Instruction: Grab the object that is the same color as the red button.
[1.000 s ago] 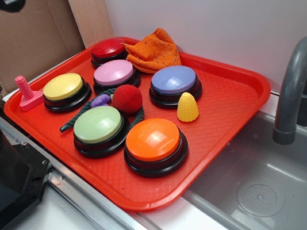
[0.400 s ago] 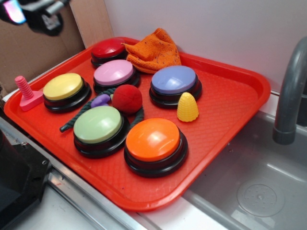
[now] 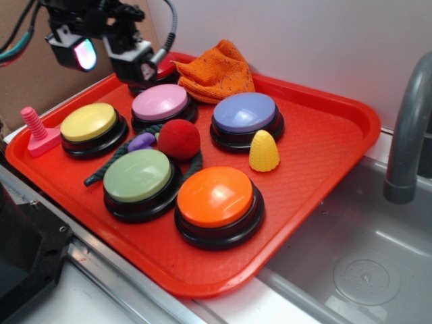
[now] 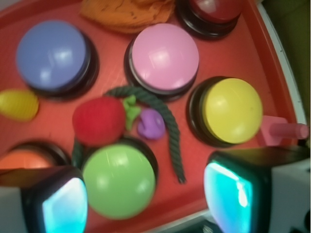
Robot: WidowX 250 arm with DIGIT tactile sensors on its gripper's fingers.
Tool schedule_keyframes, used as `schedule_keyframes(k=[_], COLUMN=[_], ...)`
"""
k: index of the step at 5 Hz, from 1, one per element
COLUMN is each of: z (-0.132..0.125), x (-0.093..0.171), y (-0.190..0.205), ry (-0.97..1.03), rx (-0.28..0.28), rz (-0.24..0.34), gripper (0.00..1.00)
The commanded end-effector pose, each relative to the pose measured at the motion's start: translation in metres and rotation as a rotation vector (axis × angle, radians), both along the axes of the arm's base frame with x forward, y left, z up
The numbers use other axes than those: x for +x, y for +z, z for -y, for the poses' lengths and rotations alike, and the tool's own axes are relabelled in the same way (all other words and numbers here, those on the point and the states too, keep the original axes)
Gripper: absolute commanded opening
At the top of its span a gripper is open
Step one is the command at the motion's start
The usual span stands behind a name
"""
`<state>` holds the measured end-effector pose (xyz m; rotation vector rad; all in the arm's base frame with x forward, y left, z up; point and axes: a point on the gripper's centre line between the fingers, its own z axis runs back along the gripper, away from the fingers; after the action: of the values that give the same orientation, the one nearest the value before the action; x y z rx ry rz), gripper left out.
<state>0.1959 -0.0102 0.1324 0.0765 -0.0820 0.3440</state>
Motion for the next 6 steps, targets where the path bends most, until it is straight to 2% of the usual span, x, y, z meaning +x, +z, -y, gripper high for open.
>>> schedule_keyframes(k=[1,3,4,5,6], z=[0.013,0.023,0.019,0.012,0.012], x=[0.029,0.039,0.040,0.040,0.039], y=[-0.040,-0.070,-0.082,-0.087,-0.087], ry=[0.025,0.020,0.037,0.076,0.081], rx=[0.007,0.049,0.069,0.107,0.121], rz=[0.034,0.016,-0.008,0.001,0.002], gripper=[1.00,1.00,1.00,0.99,0.01])
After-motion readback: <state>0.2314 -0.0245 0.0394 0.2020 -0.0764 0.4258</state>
